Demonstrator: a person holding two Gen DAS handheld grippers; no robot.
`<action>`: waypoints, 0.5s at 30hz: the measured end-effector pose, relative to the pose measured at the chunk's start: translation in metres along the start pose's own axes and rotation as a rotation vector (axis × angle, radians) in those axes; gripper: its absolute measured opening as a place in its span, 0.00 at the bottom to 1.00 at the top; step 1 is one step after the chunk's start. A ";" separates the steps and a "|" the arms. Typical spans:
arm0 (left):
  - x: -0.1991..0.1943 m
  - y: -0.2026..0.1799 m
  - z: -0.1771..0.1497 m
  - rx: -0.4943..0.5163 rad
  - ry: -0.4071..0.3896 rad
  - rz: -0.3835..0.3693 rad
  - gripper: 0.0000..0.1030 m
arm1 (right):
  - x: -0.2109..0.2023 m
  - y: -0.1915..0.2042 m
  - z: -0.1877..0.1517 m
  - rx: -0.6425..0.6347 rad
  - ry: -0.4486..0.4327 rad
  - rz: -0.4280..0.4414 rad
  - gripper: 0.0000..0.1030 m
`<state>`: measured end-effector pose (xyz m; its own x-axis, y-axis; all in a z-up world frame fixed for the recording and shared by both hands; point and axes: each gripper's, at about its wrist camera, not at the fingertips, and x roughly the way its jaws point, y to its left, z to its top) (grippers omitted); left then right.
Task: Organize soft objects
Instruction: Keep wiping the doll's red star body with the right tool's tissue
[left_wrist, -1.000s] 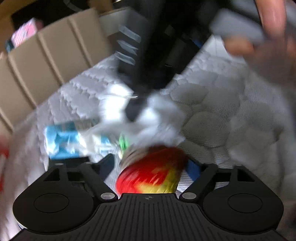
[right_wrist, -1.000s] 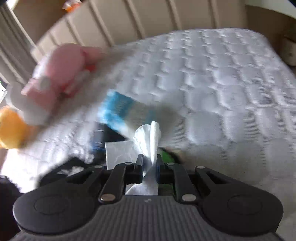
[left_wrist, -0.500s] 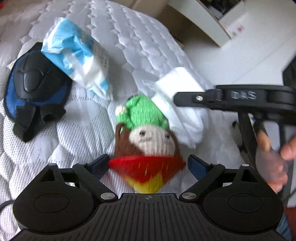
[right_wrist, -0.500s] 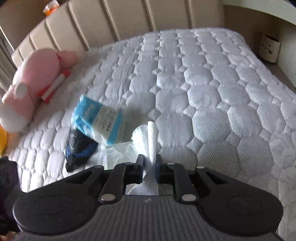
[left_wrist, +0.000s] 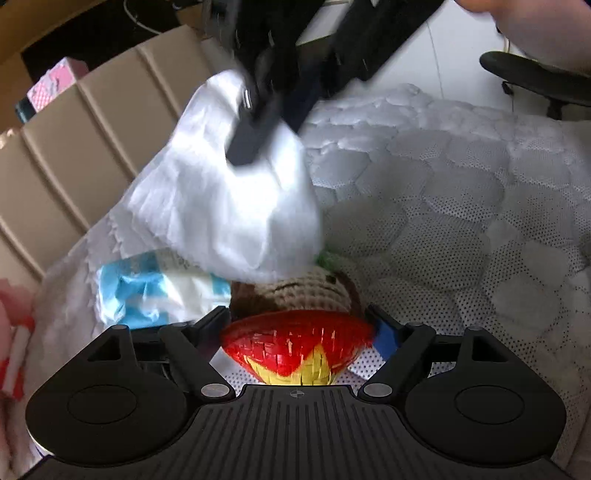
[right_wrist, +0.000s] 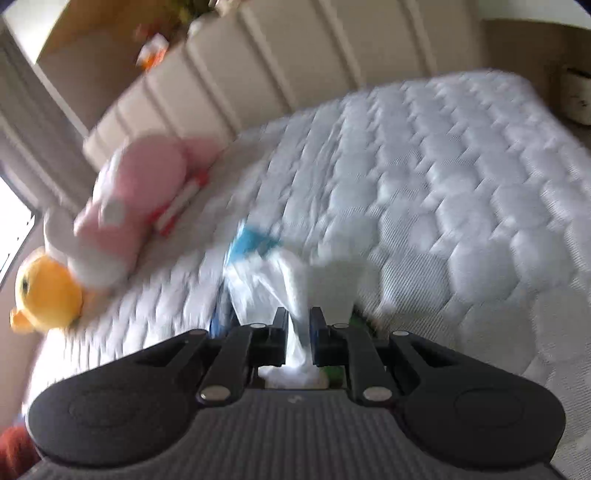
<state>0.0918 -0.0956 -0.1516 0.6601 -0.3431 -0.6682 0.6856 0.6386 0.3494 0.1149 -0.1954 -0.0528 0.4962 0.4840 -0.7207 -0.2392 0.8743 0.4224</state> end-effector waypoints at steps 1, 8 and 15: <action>0.001 0.004 0.002 -0.037 0.005 -0.014 0.82 | 0.006 0.003 -0.003 -0.027 0.031 -0.008 0.14; 0.004 0.009 0.009 -0.097 0.010 -0.049 0.84 | 0.021 0.013 -0.004 -0.104 0.035 -0.092 0.43; 0.012 0.003 0.015 -0.083 0.007 -0.062 0.88 | 0.052 0.021 0.014 -0.184 -0.004 -0.080 0.04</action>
<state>0.1062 -0.1075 -0.1486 0.6151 -0.3788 -0.6915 0.6969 0.6714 0.2521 0.1473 -0.1524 -0.0731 0.5231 0.4127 -0.7457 -0.3474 0.9022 0.2556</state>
